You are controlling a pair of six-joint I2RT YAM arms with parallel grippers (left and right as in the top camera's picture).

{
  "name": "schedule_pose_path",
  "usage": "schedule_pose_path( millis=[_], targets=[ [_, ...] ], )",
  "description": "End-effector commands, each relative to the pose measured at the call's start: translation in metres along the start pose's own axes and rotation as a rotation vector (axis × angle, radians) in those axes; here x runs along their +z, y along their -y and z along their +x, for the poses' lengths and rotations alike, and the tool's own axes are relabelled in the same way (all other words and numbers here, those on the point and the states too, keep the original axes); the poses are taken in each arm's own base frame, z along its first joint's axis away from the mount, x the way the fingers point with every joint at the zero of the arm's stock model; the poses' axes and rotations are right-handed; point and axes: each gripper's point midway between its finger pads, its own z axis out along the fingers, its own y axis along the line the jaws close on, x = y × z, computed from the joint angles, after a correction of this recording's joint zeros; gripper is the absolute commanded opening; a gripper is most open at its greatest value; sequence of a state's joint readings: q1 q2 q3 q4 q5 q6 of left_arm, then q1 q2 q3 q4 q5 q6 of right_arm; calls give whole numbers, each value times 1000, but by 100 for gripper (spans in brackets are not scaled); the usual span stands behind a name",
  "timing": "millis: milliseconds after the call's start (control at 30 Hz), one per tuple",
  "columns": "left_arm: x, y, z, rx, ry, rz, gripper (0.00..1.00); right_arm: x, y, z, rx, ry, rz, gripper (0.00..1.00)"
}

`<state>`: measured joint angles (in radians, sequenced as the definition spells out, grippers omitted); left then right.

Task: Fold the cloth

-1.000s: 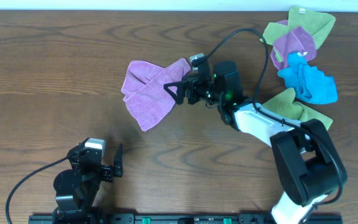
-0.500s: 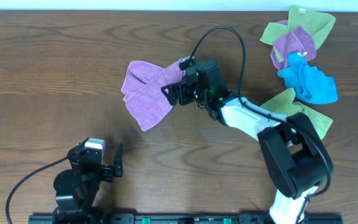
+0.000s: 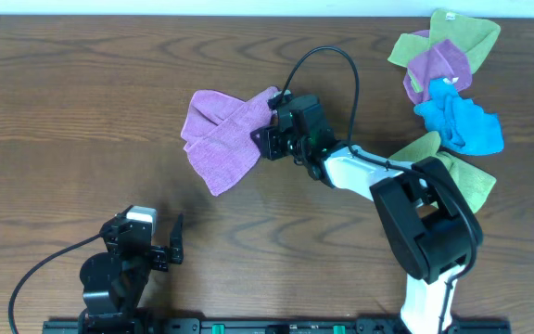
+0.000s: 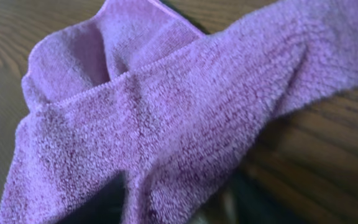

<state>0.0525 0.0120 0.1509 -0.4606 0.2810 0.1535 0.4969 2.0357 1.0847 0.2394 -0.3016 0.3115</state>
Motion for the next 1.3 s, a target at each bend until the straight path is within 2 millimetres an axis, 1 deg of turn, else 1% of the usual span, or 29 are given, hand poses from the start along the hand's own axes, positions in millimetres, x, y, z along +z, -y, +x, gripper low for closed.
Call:
schedule_pose_path(
  millis=[0, 100, 167, 233, 267, 333, 433, 467, 533, 567, 633, 700, 767, 833, 933, 1000, 1033, 1067, 1133, 1200, 1267],
  targets=[
    [3, -3, 7, -17, -11, -12, 95, 3, -5, -4, 30, 8, -26, 13],
    [3, -3, 7, -17, -11, -12, 95, 3, -6, -6, 44, 13, -28, 7],
    [3, -3, 7, -17, -11, -12, 96, 3, -5, -6, 44, 15, -27, 1],
    [3, -3, 7, -17, -11, -12, 95, 2, -8, -11, 49, 20, -42, 1],
    [3, -3, 7, -17, -11, -12, 95, 2, -12, -16, 47, 23, -68, 1],
    [3, -3, 7, -17, -11, -12, 96, -1, -27, -30, 35, 35, -143, 1],
    [3, -3, 7, -17, -11, -12, 95, -9, -50, -64, 5, 72, -243, 1],
    [3, -3, 7, -17, -11, -12, 96, -13, -54, -76, 1, 83, -252, 1],
    [3, -3, 7, -17, -11, -12, 95, -20, -54, -97, -3, 91, -228, 1],
    [3, -3, 7, -17, -11, -12, 95, -22, -51, -105, -9, 91, -206, 1],
    [3, -3, 7, -17, -11, -12, 95, -30, -37, -120, -21, 79, -127, 1],
    [3, -3, 7, -17, -11, -12, 95, -40, -17, -131, -16, 56, -22, 1],
    [3, -3, 7, -17, -11, -12, 96, -55, 4, -144, -9, 34, 87, 1],
    [3, -3, 7, -17, -11, -12, 95, -74, 26, -154, 1, 15, 210, 1],
    [3, -3, 7, -17, -11, -12, 95, -107, 55, -169, 18, 2, 383, 1],
    [3, -3, 7, -17, -11, -12, 95, -130, 67, -182, 26, 9, 483, 1],
    [3, -3, 7, -17, -11, -12, 95, -138, 69, -187, 25, 18, 514, 1],
    [3, -3, 7, -17, -11, -12, 95, -149, 67, -198, 14, 36, 541, 1],
    [3, -3, 7, -17, -11, -12, 95, -154, 54, -209, -24, 55, 520, 1],
    [3, -3, 7, -17, -11, -12, 95, -149, 34, -211, -57, 56, 476, 1],
    [3, -3, 7, -17, -11, -12, 95, -133, -1, -202, -106, 22, 373, 1]
  ],
)
